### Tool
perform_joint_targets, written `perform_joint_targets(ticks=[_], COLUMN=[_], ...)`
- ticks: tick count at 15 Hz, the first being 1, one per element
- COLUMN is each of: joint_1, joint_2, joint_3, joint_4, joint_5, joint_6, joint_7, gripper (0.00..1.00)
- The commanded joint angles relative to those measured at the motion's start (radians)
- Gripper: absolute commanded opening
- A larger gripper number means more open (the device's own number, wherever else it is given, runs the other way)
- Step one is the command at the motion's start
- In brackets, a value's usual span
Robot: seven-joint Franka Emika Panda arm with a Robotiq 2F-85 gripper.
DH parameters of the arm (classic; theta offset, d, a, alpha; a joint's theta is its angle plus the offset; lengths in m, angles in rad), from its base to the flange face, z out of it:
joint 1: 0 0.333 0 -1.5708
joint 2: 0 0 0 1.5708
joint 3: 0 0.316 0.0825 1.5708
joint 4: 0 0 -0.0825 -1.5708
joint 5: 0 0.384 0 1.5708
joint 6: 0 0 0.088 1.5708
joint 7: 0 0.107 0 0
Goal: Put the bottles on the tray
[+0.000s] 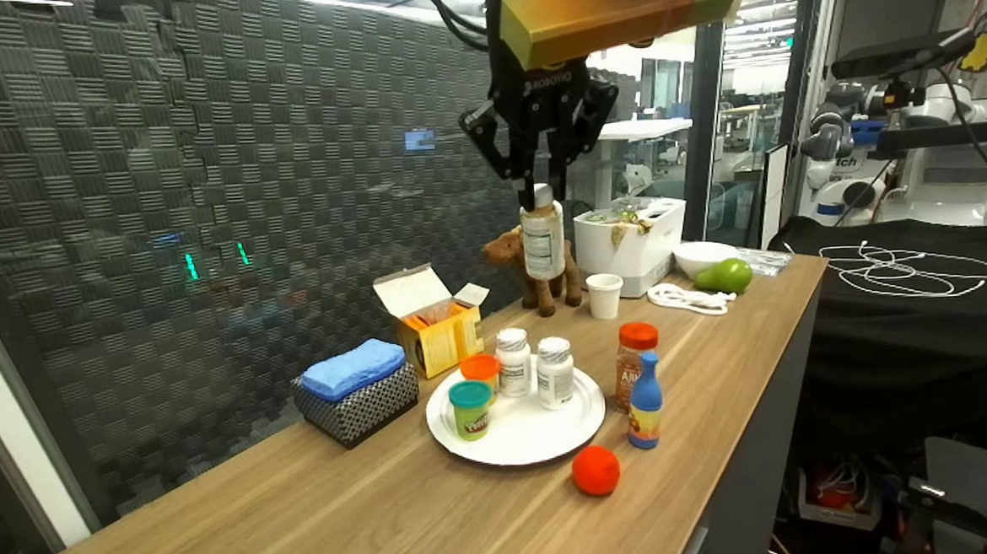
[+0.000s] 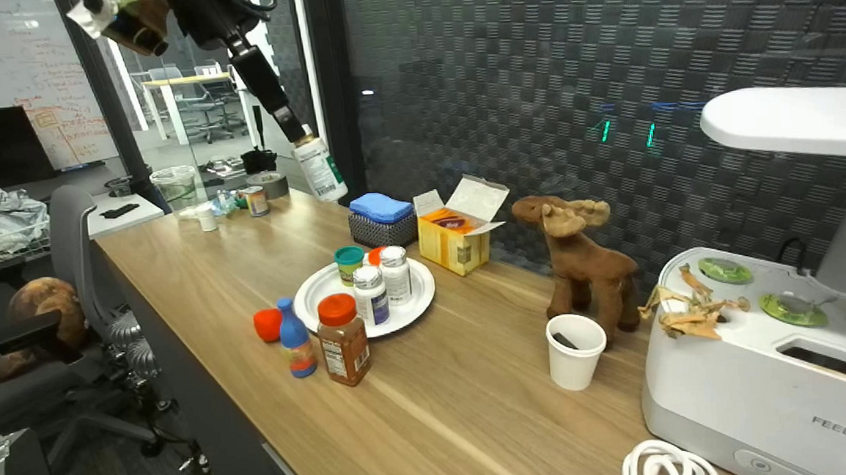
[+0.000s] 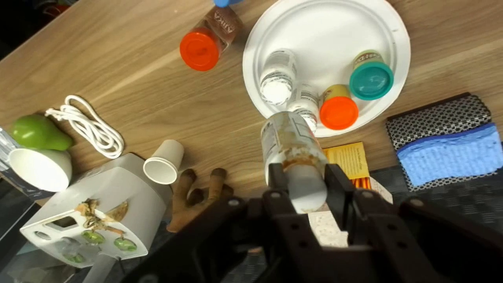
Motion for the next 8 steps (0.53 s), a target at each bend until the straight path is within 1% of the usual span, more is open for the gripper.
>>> perform_joint_targets(ticks=[1,5,8], joint_1=[-0.011,0.003,0.018], joint_2=[0.095,0.199,0.254], joint_3=[-0.015,-0.024,-0.029], joint_4=[0.030,0.051,0.073], joint_5=[0.077,0.185,0.198], joint_6=[0.077,0.155,0.175], joint_7=[-0.053,-0.122,-0.141], gripper=[0.12,0.12,0.12])
